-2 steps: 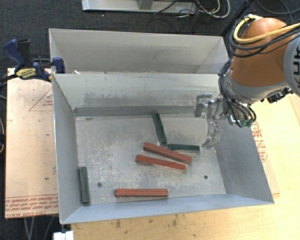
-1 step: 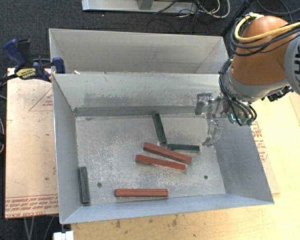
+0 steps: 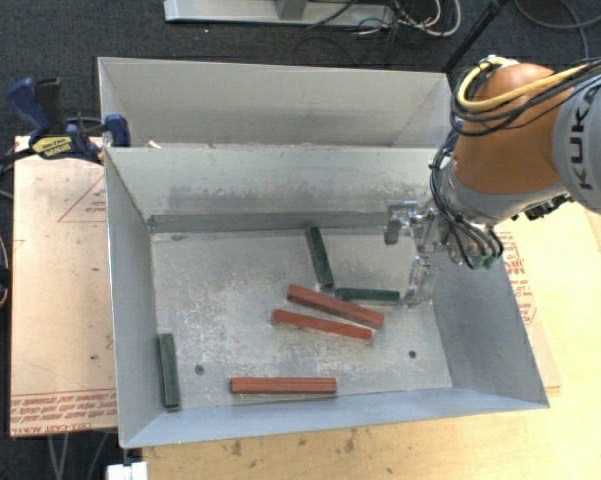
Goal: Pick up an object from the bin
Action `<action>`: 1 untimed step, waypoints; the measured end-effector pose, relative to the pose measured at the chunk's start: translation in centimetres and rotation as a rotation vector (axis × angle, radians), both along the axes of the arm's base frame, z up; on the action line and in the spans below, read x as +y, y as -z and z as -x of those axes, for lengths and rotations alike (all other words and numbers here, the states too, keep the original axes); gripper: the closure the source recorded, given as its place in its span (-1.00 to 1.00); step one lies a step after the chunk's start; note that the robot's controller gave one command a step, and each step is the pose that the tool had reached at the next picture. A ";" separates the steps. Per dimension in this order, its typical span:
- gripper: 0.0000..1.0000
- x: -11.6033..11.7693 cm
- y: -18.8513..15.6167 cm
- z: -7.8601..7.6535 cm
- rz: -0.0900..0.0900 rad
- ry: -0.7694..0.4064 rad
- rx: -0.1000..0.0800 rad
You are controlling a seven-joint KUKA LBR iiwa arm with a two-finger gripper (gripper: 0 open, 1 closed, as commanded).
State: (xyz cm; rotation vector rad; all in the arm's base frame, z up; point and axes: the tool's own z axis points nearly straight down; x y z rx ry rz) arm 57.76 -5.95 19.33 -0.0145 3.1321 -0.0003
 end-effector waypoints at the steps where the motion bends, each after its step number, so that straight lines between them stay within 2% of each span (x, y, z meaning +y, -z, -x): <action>1: -1.00 -0.6 5.9 1.2 0.000 -0.133 0.006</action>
Offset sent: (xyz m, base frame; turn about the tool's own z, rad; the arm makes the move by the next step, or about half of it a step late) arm 0.0299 -0.0297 -0.1233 -0.2502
